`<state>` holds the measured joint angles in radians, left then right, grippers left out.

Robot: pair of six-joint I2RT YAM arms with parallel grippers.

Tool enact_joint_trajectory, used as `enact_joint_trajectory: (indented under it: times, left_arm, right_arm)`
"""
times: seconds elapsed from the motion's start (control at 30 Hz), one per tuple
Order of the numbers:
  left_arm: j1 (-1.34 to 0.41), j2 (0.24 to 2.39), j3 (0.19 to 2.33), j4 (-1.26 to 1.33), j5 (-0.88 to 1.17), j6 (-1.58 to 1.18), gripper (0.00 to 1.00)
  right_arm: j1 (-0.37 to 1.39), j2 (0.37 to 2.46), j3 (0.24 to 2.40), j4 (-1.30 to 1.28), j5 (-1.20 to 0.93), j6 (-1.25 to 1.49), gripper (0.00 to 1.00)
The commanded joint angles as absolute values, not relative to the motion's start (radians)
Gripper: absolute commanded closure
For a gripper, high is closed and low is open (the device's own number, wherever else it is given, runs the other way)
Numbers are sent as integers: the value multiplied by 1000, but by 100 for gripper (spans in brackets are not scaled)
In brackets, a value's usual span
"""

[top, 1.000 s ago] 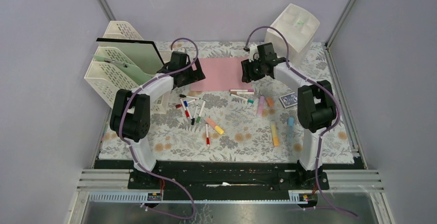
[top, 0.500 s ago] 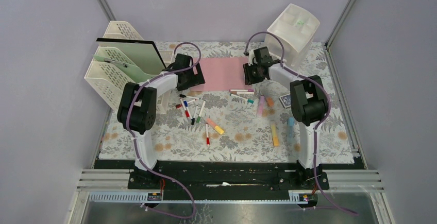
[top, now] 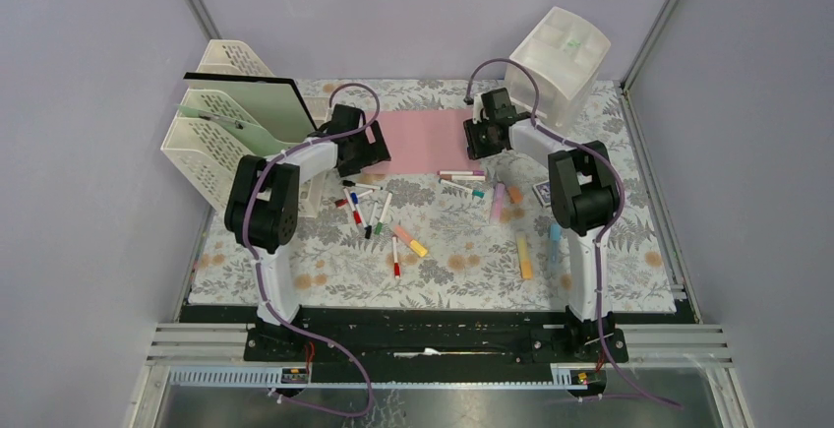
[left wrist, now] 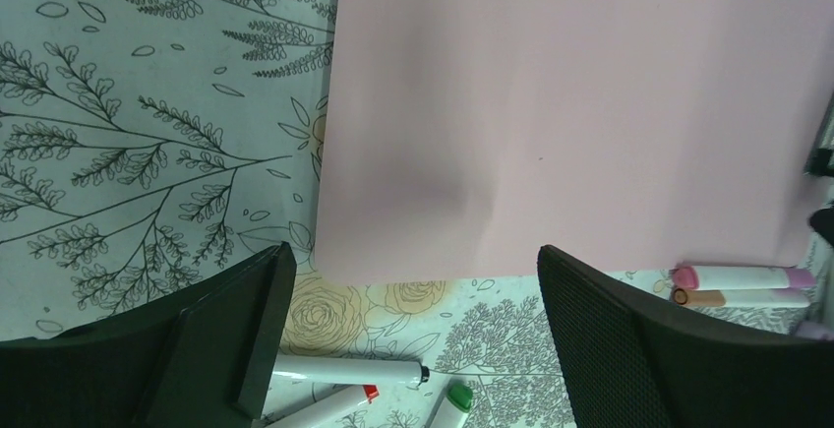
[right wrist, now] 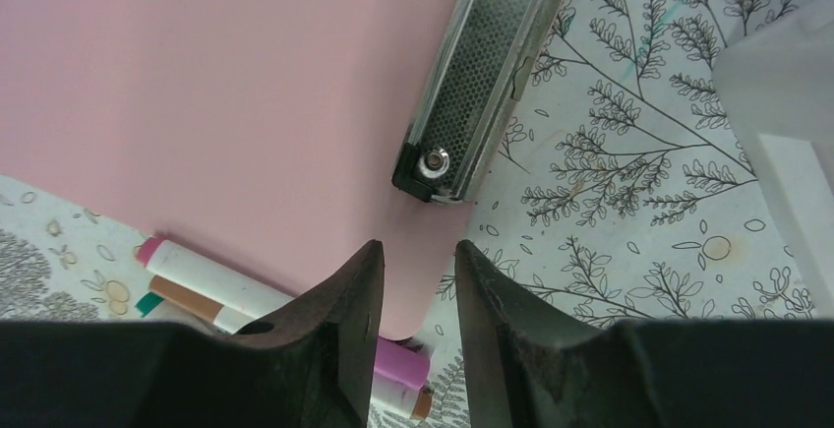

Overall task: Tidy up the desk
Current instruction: Pick up the folder from the center of the board.

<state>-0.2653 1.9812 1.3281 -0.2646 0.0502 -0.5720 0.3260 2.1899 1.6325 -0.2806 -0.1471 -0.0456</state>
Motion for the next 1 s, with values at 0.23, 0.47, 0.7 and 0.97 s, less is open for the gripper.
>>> enact_joint_trajectory:
  times: [0.23,0.47,0.7,0.97]
  left_arm:
    - [-226,1970,1253,-118,205,-700,8]
    - [-221,1943,1189,-32,256,-787,12]
    - [-221,1876,1108,115,306,-873,19]
    - [-221,1833,1043,308,388,-992,28]
  right_arm:
    - [335,2237,1665,-321,-112,-86,62]
    - [348,2245,1660,-330,-100,-99,63]
    - [353,2250,1664,-337,-108,-105,63]
    - [355,2250,1663,-338,-114,-106,63]
